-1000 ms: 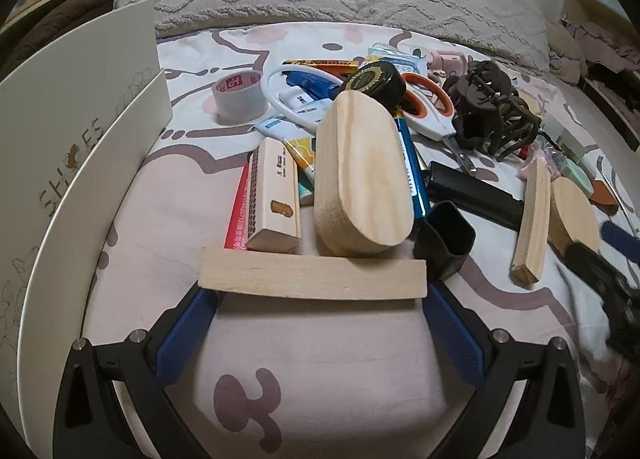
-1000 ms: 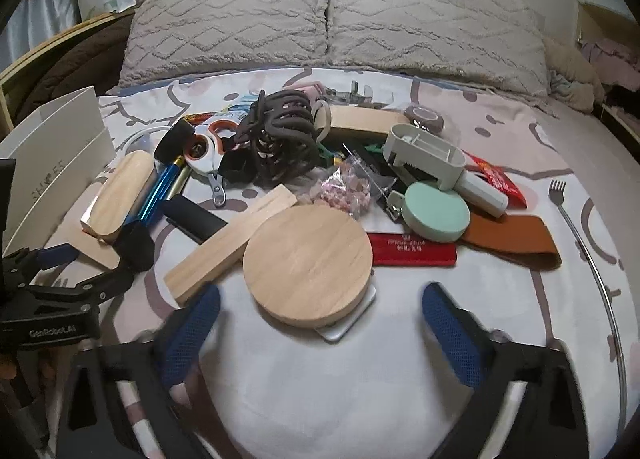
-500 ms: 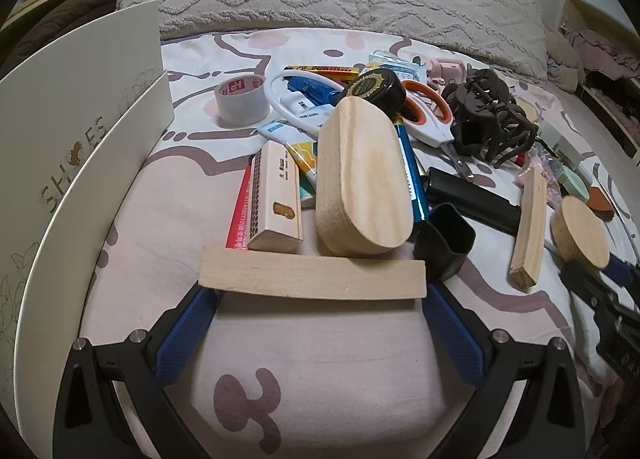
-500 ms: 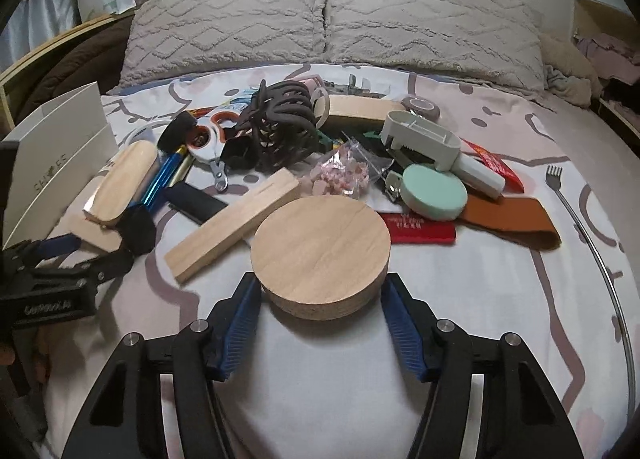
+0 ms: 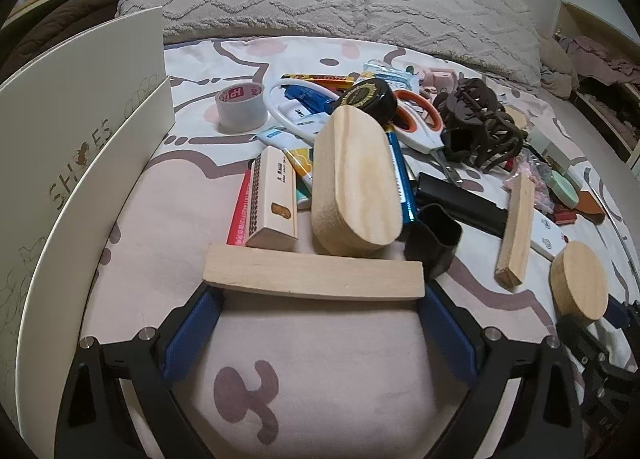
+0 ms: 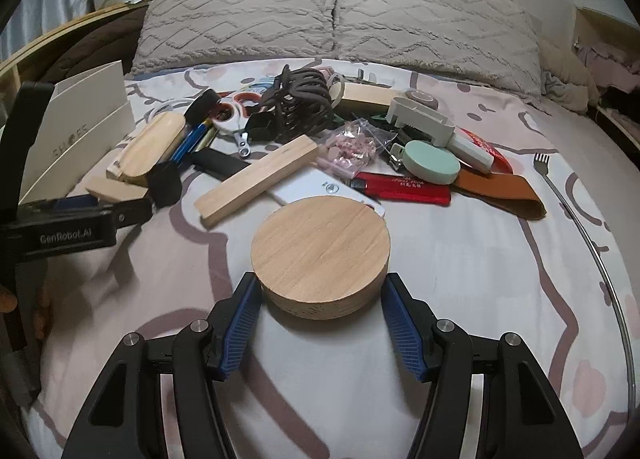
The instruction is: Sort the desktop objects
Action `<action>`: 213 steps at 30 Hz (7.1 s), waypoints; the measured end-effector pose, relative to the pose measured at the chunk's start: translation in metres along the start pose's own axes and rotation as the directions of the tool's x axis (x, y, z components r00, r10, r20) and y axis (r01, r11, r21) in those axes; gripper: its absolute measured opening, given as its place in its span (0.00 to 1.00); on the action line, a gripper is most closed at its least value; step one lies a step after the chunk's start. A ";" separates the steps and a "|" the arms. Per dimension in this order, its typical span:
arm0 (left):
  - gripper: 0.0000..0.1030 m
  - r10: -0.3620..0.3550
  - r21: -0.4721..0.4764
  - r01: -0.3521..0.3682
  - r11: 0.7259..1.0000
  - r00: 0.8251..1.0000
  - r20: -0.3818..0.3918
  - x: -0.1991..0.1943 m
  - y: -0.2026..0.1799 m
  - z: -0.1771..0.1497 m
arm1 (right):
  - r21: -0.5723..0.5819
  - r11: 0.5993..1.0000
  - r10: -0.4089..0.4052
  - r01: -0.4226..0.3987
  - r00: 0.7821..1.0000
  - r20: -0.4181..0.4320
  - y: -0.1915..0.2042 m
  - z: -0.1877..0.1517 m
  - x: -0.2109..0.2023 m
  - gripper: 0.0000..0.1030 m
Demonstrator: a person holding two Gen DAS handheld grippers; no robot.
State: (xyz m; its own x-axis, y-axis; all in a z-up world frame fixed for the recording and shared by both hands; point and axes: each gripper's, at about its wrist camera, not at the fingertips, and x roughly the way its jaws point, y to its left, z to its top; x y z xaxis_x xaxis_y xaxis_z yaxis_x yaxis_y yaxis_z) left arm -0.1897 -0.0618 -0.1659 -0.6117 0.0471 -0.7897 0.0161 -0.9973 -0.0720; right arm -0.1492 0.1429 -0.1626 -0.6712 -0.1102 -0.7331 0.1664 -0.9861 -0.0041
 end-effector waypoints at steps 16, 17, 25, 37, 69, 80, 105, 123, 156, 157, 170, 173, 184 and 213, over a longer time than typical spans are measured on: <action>0.95 -0.041 0.163 0.046 0.986 0.999 -0.030 -0.031 -0.033 -0.038 | 0.028 0.998 0.061 -0.060 0.998 -0.020 -0.002 -0.020 -0.017 0.61; 0.95 -0.039 0.173 0.043 0.984 0.999 -0.028 -0.032 -0.035 -0.040 | 0.030 0.998 0.063 -0.062 0.998 -0.026 -0.002 -0.020 -0.015 0.61; 1.00 -0.033 0.149 0.039 0.988 0.999 -0.041 -0.030 -0.033 -0.043 | 0.029 0.993 0.118 -0.116 0.991 -0.063 -0.002 -0.020 -0.010 0.89; 1.00 -0.048 0.129 0.055 0.990 0.997 -0.058 -0.029 -0.030 -0.043 | 0.058 0.984 0.171 -0.166 0.982 -0.081 -0.008 -0.022 -0.009 1.00; 1.00 -0.054 0.114 0.061 0.992 0.997 -0.062 -0.026 -0.028 -0.042 | -0.082 0.987 0.133 -0.136 0.990 -0.043 -0.010 0.009 0.001 0.67; 0.97 -0.057 0.104 0.062 0.993 0.997 -0.043 -0.029 -0.027 -0.040 | -0.154 0.979 0.141 -0.132 0.989 0.045 0.005 -0.001 -0.022 0.67; 0.97 -0.061 0.096 0.052 0.994 0.994 0.094 -0.057 -0.023 -0.019 | -0.070 0.987 0.149 -0.143 0.985 0.083 -0.006 0.013 -0.032 0.67; 0.97 -0.054 0.017 0.051 0.999 0.961 0.272 -0.113 0.009 0.011 | -0.093 0.988 0.138 -0.125 0.978 0.153 0.015 0.059 -0.066 0.67; 0.97 0.128 -0.195 -0.038 0.980 0.870 0.475 -0.190 0.116 0.038 | -0.101 0.965 0.256 -0.242 0.950 0.179 0.109 0.145 -0.079 0.67; 0.97 0.141 -0.208 -0.045 0.977 0.868 0.476 -0.191 0.123 0.040 | -0.107 0.964 0.260 -0.244 0.949 0.178 0.113 0.147 -0.080 0.67; 0.97 0.265 -0.297 -0.132 0.946 0.842 0.469 -0.207 0.184 0.054 | -0.149 0.942 0.321 -0.299 0.935 0.150 0.167 0.177 -0.071 0.67; 0.97 0.292 -0.314 -0.153 0.937 0.838 0.461 -0.207 0.195 0.056 | -0.139 0.937 0.339 -0.321 0.930 0.141 0.175 0.183 -0.066 0.67; 0.97 0.277 -0.349 -0.128 0.928 0.864 0.420 -0.196 0.218 0.063 | -0.147 0.925 0.366 -0.350 0.925 0.105 0.210 0.195 -0.047 0.67; 0.97 0.282 -0.347 -0.165 0.923 0.904 0.321 -0.159 0.239 0.072 | -0.252 0.905 0.340 -0.342 0.939 -0.054 0.284 0.195 0.008 0.67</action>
State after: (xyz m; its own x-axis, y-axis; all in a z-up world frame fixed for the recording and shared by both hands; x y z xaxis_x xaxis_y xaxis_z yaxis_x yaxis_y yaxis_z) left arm -0.1454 -0.3117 -0.0136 -0.8026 -0.2574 -0.5382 0.3903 -0.9088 -0.1473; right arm -0.2482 -0.1619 -0.0368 -0.5342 -0.4319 -0.7267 0.5622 -0.8235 0.0761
